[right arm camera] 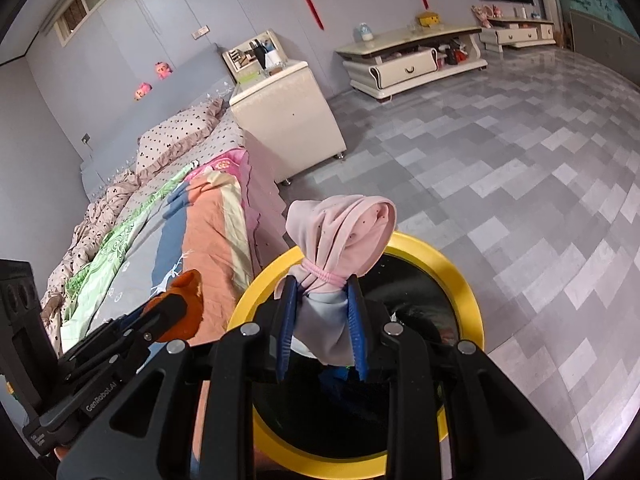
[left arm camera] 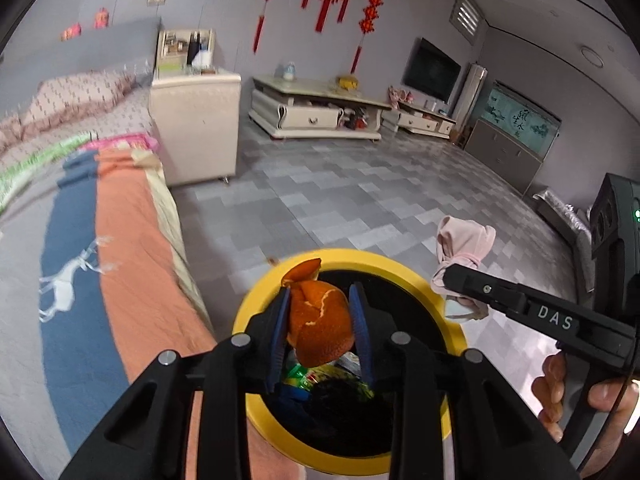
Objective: Collect trash
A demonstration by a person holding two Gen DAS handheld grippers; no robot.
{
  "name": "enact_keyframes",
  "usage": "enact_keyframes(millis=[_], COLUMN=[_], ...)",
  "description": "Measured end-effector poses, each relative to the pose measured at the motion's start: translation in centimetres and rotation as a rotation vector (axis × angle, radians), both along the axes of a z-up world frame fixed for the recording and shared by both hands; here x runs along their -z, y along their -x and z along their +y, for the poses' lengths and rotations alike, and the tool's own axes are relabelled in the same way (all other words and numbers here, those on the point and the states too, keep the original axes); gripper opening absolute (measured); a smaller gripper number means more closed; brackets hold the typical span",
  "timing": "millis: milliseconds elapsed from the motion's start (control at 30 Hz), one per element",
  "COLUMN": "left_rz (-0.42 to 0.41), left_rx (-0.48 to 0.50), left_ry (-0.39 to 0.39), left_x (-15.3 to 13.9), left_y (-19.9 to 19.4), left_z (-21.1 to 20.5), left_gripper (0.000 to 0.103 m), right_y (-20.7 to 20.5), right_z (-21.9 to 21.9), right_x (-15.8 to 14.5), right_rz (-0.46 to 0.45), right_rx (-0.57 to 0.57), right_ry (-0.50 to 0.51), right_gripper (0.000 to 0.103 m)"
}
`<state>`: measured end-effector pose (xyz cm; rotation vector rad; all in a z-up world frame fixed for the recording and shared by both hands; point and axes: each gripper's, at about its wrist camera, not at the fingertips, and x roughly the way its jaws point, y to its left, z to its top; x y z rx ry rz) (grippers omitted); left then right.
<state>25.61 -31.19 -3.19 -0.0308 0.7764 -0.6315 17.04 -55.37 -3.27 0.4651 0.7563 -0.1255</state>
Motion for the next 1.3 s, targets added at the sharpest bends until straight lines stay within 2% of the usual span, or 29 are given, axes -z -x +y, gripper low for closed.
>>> enact_keyframes(millis=[100,200,267,333,367,633,800,1100,1300], left_rz=[0.023,0.013,-0.007,-0.025,-0.026,-0.018,-0.023,-0.049,-0.051], left_rx=[0.001,-0.012,-0.023,-0.042,-0.045,-0.083,-0.128,-0.209,-0.274], left_ry=[0.009,0.008,0.011,0.020,0.023,0.002,0.003,0.004,0.004], left_x=[0.3,-0.1,-0.6,-1.3,-1.5,-1.6,-2.0,-3.3,-3.5], left_y=[-0.5,-0.6,-0.3,0.1,0.2,0.8,1.1,2.6,3.6], left_z=[0.4,0.8,1.2,1.7,1.9,4.5,7.2,12.3,16.5], left_gripper=[0.029,0.036,0.049,0.060,0.062,0.062,0.062,0.062,0.062], right_y=[-0.2,-0.2,-0.2,-0.1,0.0,1.4,2.4,2.4,1.8], right_z=[0.0,0.5,0.5,0.6,0.7,1.0,2.3,7.6,12.7], right_x=[0.1,-0.3,-0.7,-0.9,-1.1,-1.5,-2.1,-3.6,-4.2], right_rz=[0.009,-0.005,-0.016,-0.019,-0.019,-0.022,-0.034,-0.046,-0.044], right_rx=[0.001,0.002,0.007,0.012,0.019,0.044,0.022,-0.071,-0.159], right_ry=[0.002,0.017,0.026,0.033,0.039,0.033,0.036,0.046,0.054], right_gripper=[0.027,0.028,0.029,0.031,0.032,0.034,0.034,0.034,0.034])
